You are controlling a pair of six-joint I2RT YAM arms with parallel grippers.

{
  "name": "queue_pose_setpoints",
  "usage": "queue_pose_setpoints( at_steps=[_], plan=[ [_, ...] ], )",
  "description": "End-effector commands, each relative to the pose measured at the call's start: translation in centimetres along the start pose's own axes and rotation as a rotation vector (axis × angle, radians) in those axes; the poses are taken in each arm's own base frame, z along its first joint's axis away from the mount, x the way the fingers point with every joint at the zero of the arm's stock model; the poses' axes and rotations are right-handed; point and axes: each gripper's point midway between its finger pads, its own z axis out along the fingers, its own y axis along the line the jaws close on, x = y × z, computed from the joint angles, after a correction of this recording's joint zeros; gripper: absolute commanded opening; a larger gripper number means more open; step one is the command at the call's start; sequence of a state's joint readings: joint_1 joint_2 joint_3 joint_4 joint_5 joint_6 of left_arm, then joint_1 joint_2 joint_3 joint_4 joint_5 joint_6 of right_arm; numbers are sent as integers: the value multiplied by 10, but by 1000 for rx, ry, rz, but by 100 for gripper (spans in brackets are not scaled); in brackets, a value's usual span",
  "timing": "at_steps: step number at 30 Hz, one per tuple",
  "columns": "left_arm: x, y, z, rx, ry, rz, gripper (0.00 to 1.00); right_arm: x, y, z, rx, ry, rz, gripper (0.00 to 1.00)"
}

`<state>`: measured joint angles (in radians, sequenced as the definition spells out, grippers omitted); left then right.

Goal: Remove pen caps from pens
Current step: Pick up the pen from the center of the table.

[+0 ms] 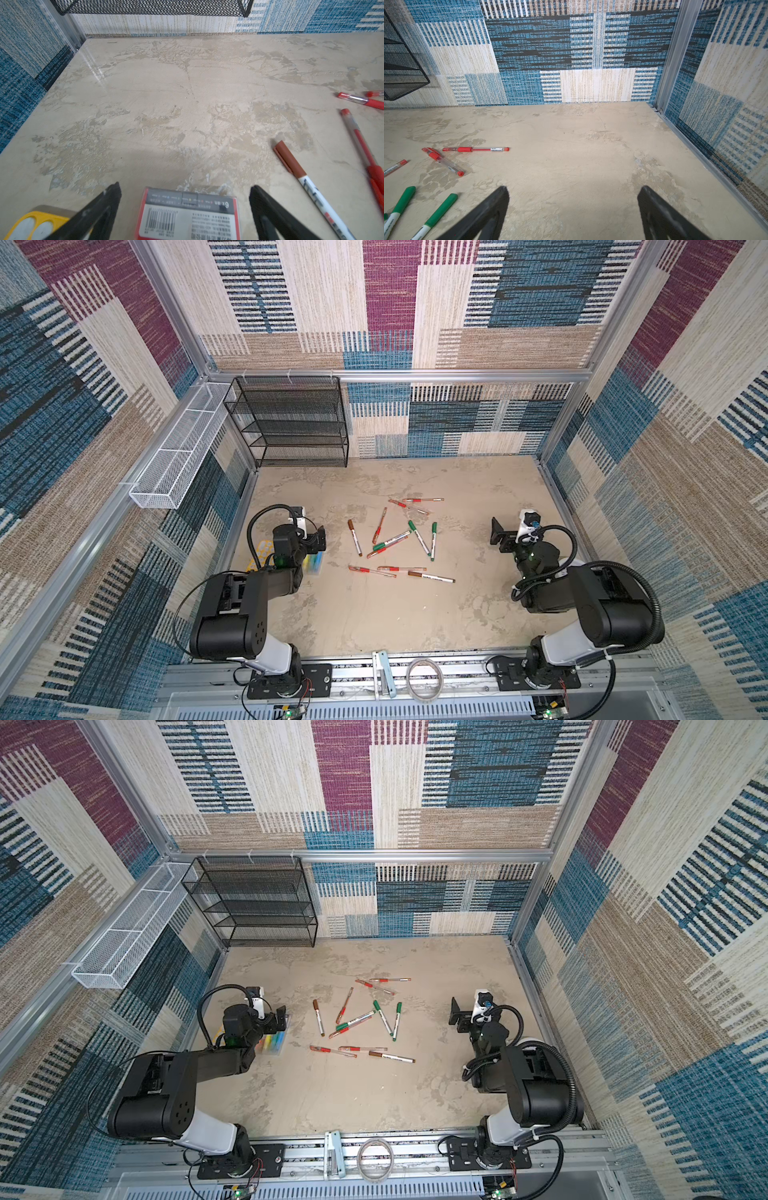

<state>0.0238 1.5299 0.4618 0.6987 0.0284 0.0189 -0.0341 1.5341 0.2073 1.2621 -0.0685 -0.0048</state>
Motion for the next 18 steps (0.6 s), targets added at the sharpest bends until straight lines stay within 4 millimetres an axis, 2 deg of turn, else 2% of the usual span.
queue_pose_setpoints(
  at_steps=[1,9,12,14,18],
  plan=[
    [-6,2,0,-12,-17,-6,100,-6,1,1,-3,-23,-4,100],
    [-7,2,-2,-9,-25,-2,100,-6,1,1,-3,-23,-3,100],
    [-18,-5,-7,26,-47,16,100,-8,1,1,-3,-24,-5,100],
    [-25,-11,-12,62,-6,28,100,-18,2,4,-11,-20,-7,100],
    [-54,-19,-23,115,34,68,100,-39,-3,17,23,50,48,100]
  ],
)
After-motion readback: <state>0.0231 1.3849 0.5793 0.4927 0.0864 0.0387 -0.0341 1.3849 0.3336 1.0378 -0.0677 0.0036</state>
